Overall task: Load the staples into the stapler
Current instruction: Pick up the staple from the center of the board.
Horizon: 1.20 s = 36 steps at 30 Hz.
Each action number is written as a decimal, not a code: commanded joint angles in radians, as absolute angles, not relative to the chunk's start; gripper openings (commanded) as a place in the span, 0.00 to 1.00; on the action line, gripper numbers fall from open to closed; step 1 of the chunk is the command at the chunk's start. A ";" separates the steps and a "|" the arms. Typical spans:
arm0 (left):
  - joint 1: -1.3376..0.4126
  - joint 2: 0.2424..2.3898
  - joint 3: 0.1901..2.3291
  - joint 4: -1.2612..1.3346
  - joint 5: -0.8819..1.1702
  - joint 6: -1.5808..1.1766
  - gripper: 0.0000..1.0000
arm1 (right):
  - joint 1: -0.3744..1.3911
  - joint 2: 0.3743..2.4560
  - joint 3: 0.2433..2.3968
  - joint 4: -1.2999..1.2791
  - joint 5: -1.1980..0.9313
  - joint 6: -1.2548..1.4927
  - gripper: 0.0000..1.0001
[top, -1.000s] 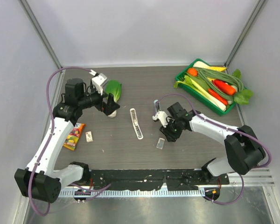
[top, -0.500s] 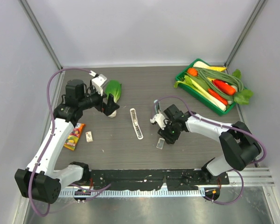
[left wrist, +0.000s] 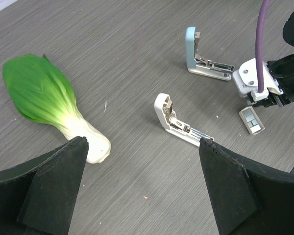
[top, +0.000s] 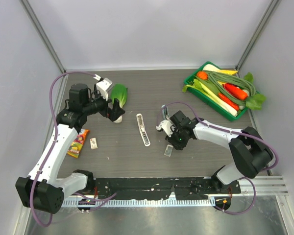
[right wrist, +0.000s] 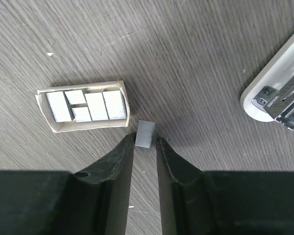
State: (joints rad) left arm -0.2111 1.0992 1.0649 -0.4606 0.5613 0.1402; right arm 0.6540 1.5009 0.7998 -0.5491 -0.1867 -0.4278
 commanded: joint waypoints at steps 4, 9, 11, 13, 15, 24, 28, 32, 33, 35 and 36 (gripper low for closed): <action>-0.213 1.092 1.065 -0.414 0.549 0.156 1.00 | 0.667 1.500 0.778 -0.538 -0.161 -0.419 0.22; -0.213 1.095 1.066 -0.416 0.549 0.161 1.00 | 0.669 1.493 0.791 -0.545 -0.163 -0.414 0.18; -0.212 1.097 1.069 -0.419 0.552 0.169 1.00 | 0.669 1.482 0.810 -0.555 -0.163 -0.413 0.18; -0.213 1.101 1.075 -0.429 0.569 0.182 1.00 | 0.667 1.470 0.822 -0.571 -0.169 -0.414 0.18; -0.213 1.109 1.088 -0.437 0.589 0.192 1.00 | 0.660 1.448 0.839 -0.580 -0.186 -0.417 0.18; -0.273 1.218 1.184 -0.524 0.675 0.352 1.00 | 0.582 1.407 0.954 -0.684 -0.334 -0.431 0.17; -0.342 1.264 1.209 -0.558 0.684 0.501 1.00 | 0.503 1.420 1.041 -0.756 -0.506 -0.430 0.17; -0.426 1.250 1.161 -0.575 0.752 0.763 1.00 | 0.440 1.471 1.191 -0.839 -0.679 -0.425 0.17; -0.442 1.237 1.154 -0.568 0.761 0.819 1.00 | 0.436 1.483 1.216 -0.856 -0.711 -0.425 0.17; -0.483 1.252 1.184 -0.600 0.762 0.917 1.00 | 0.428 1.515 1.277 -0.899 -0.802 -0.426 0.17; -0.495 1.270 1.196 -0.627 0.762 0.937 1.00 | 0.428 1.525 1.293 -0.910 -0.824 -0.426 0.17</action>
State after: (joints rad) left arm -0.4393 1.2694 1.1587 -0.5705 0.7048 0.6834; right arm 0.4332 1.4818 1.1889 -0.8112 -0.6003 -0.4232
